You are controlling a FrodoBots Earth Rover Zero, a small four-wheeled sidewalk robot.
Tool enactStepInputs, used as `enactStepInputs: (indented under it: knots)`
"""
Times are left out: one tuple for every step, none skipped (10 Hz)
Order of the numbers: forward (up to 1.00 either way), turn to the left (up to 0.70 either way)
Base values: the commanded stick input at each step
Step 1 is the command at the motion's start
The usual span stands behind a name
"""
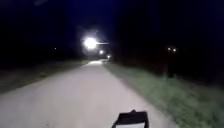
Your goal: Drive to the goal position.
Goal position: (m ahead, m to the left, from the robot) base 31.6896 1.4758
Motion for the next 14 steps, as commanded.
enactStepInputs:
  knots:
    - [0.90,0.36]
    - [0.90,0.36]
    - [0.90,0.36]
    - [0.90,0.34]
    - [0.90,0.29]
    - [0.90,0.21]
    - [0.90,0.07]
    - [0.90,0.00]
    - [0.90,0.00]
    - [0.90,0.00]
    - [0.91,0.00]
    - [0.91,0.00]
    - [0.91,0.00]
    - [0.91,0.00]
